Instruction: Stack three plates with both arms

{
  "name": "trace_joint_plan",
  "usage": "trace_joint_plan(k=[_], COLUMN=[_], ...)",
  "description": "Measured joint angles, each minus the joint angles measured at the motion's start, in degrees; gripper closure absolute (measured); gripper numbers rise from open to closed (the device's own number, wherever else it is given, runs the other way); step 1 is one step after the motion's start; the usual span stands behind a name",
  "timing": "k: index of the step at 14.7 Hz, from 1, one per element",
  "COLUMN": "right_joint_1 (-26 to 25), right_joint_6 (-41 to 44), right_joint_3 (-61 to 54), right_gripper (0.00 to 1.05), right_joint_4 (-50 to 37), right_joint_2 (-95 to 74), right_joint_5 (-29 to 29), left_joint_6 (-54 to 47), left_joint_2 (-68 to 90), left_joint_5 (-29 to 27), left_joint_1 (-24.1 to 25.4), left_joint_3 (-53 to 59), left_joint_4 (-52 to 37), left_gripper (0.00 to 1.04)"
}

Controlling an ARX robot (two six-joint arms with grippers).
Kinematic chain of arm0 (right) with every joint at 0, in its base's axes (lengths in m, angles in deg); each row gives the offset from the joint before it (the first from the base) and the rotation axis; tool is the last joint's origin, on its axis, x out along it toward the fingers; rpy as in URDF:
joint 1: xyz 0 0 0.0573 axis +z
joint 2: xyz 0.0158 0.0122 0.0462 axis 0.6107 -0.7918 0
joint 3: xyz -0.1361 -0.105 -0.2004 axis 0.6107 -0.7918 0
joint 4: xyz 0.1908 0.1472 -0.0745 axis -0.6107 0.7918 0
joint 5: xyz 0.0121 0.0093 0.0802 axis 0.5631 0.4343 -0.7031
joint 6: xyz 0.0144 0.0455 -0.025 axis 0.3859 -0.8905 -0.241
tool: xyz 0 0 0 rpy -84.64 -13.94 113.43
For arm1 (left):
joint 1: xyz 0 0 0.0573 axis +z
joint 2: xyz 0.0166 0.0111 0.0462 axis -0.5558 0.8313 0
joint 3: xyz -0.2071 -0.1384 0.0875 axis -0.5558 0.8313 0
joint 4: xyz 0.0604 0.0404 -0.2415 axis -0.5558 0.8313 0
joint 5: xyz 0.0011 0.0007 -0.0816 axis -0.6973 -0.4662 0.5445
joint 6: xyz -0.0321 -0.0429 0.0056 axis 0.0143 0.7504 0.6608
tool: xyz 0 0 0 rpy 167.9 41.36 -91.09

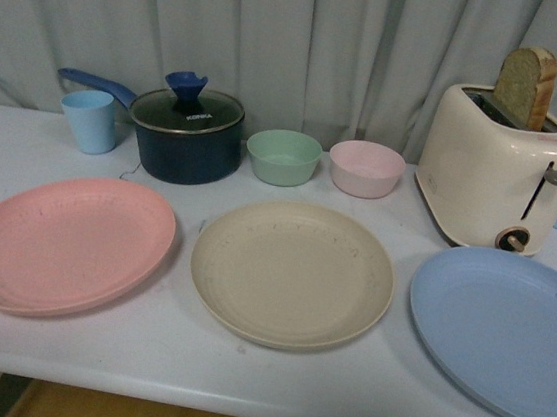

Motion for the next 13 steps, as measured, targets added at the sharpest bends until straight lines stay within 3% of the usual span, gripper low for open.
trace_joint_plan(k=[13], right_joint_1=[0.00], right_joint_6=[0.00], right_joint_3=[0.00], right_gripper=[0.06], right_joint_4=[0.00], right_joint_2=[0.00], right_joint_5=[0.00], left_joint_6=[0.00], left_joint_2=[0.00], left_joint_5=[0.00], left_joint_1=[0.00], left_joint_3=[0.00], left_joint_4=[0.02], left_gripper=[0.07])
